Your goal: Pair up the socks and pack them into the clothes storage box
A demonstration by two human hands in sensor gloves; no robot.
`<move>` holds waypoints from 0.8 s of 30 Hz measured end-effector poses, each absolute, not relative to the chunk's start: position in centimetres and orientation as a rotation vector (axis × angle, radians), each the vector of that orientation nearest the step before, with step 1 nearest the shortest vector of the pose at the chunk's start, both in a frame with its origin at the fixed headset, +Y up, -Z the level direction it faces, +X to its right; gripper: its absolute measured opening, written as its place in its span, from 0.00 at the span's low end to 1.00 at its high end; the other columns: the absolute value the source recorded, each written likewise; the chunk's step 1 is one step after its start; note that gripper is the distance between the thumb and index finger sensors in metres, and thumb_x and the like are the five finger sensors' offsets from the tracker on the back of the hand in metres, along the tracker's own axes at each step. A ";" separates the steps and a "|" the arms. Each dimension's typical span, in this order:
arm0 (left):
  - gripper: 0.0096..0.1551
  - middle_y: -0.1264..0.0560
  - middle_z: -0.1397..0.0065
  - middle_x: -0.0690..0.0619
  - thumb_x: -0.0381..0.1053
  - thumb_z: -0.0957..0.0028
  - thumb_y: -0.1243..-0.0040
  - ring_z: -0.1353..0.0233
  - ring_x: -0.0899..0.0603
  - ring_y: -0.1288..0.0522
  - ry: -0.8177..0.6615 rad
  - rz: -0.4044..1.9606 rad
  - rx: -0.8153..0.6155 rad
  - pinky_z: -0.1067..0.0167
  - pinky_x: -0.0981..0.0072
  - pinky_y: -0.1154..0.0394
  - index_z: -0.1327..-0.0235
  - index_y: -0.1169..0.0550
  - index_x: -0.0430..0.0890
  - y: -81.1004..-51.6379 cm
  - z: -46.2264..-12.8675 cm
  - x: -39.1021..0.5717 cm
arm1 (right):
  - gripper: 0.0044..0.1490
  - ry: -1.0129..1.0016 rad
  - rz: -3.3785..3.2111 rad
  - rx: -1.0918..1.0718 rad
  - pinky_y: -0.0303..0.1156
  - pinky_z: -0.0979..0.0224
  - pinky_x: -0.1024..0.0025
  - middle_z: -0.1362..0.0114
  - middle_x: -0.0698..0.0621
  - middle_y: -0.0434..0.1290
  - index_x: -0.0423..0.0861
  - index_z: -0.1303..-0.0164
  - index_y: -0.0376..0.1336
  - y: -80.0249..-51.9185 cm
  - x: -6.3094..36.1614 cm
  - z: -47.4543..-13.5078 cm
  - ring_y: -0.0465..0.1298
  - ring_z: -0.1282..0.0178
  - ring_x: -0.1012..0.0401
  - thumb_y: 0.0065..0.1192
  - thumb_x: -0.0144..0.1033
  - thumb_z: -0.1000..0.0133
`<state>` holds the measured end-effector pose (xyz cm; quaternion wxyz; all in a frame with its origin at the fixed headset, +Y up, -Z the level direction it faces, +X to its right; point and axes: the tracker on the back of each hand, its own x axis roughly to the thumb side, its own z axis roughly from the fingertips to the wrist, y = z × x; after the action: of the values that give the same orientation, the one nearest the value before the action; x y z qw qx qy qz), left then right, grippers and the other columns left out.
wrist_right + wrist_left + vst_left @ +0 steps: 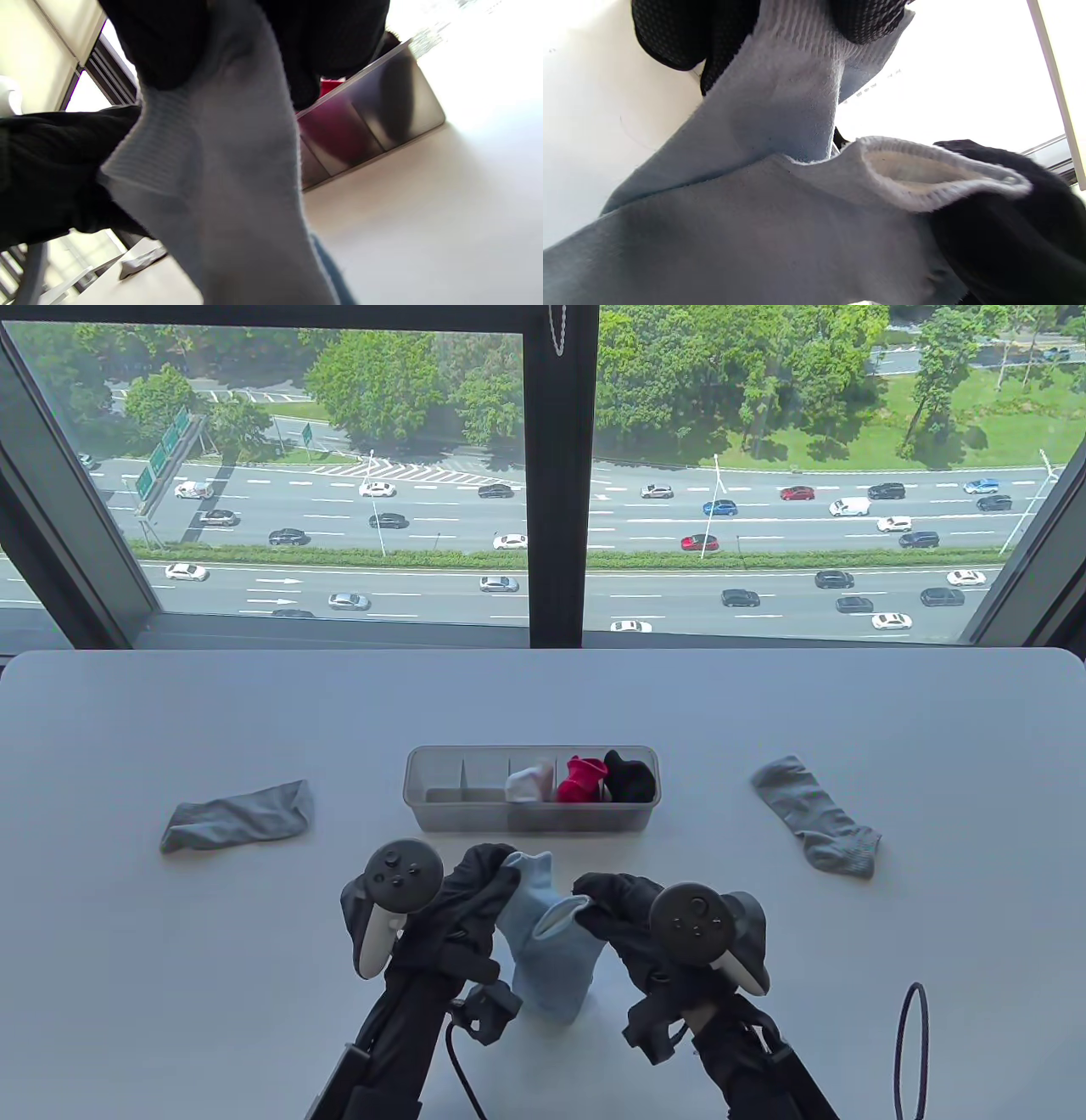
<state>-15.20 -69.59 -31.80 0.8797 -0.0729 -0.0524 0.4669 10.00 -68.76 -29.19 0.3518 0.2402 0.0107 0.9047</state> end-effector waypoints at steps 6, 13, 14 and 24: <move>0.21 0.17 0.37 0.39 0.48 0.37 0.47 0.39 0.33 0.17 -0.395 1.021 -0.296 0.36 0.35 0.26 0.35 0.25 0.42 -68.5 -31.4 -13.2 | 0.25 -0.093 2.308 0.625 0.68 0.25 0.50 0.35 0.50 0.78 0.53 0.32 0.63 -67.6 9.1 -28.3 0.76 0.31 0.52 0.63 0.40 0.41; 0.42 0.23 0.30 0.33 0.65 0.41 0.48 0.33 0.28 0.23 -0.554 1.131 -0.410 0.33 0.29 0.32 0.28 0.31 0.35 -68.7 -31.2 -12.7 | 0.26 -0.217 2.390 0.609 0.67 0.23 0.48 0.43 0.53 0.78 0.52 0.31 0.61 -67.2 9.4 -27.9 0.77 0.37 0.55 0.61 0.44 0.39; 0.46 0.27 0.26 0.33 0.67 0.43 0.46 0.30 0.27 0.26 -0.583 1.100 -0.458 0.31 0.28 0.35 0.25 0.35 0.36 -68.6 -31.1 -12.5 | 0.26 -0.220 2.405 0.613 0.67 0.24 0.48 0.44 0.53 0.78 0.52 0.31 0.60 -67.2 9.4 -27.9 0.77 0.38 0.56 0.61 0.44 0.38; 0.25 0.24 0.30 0.37 0.46 0.38 0.48 0.34 0.30 0.23 -0.495 0.762 -0.165 0.32 0.31 0.32 0.29 0.31 0.41 -66.8 -29.8 -10.8 | 0.43 -0.297 2.532 0.550 0.63 0.21 0.43 0.46 0.54 0.76 0.52 0.18 0.51 -66.5 10.6 -28.5 0.75 0.41 0.57 0.59 0.51 0.43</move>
<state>-10.78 -66.83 -29.78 0.8953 -0.0796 -0.2387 0.3676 10.64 -66.50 -28.49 0.2638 0.2033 -0.1097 0.9365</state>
